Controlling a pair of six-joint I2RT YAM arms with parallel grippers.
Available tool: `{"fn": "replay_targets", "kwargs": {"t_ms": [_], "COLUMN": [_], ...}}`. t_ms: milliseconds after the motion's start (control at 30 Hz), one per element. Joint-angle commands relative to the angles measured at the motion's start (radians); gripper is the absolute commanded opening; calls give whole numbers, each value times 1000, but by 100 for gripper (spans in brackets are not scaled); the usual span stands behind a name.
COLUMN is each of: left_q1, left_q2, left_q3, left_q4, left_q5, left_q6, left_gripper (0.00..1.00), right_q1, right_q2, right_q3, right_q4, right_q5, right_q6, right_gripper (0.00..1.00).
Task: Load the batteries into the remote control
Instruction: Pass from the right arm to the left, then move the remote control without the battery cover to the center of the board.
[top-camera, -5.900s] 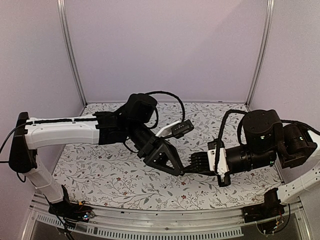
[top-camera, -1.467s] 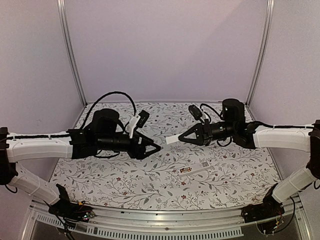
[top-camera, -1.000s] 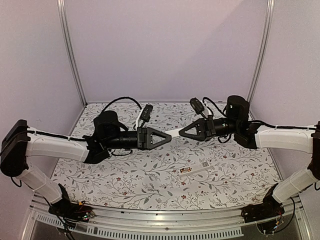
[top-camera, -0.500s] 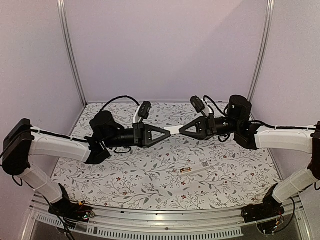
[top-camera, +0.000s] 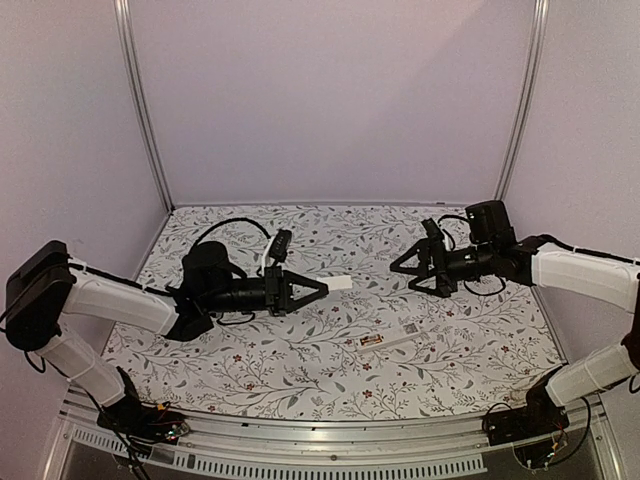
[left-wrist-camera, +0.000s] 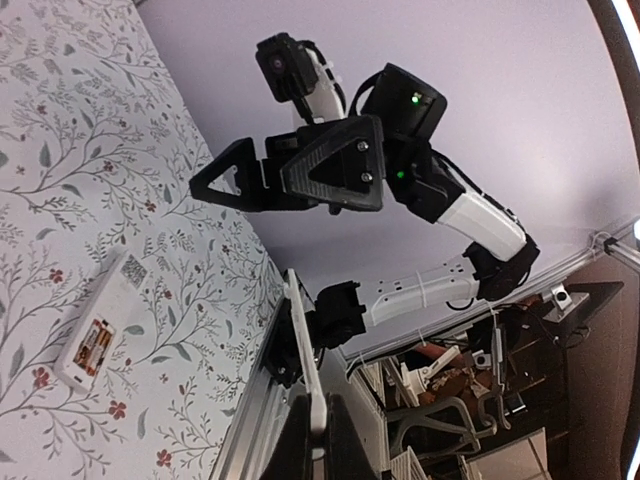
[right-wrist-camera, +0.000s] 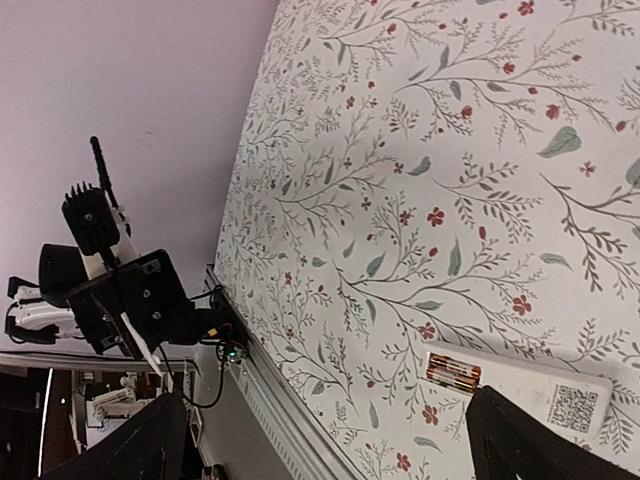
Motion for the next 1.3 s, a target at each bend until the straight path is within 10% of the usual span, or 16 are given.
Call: {"fn": "replay_targets", "kwargs": {"t_ms": [0, 1267], "left_q1": [10, -63], "left_q2": [-24, 296], "left_q3": [-47, -14], "left_q4": [-140, -50], "left_q5": [-67, -125], "left_q6": [51, -43], "left_gripper": [0, 0], "right_q1": [-1, 101], "right_q2": [-50, 261], "right_q3": [12, -130], "right_q4": [-449, -148], "right_q5": [268, 113], "right_q6": [-254, -191], "right_gripper": [99, 86]}}
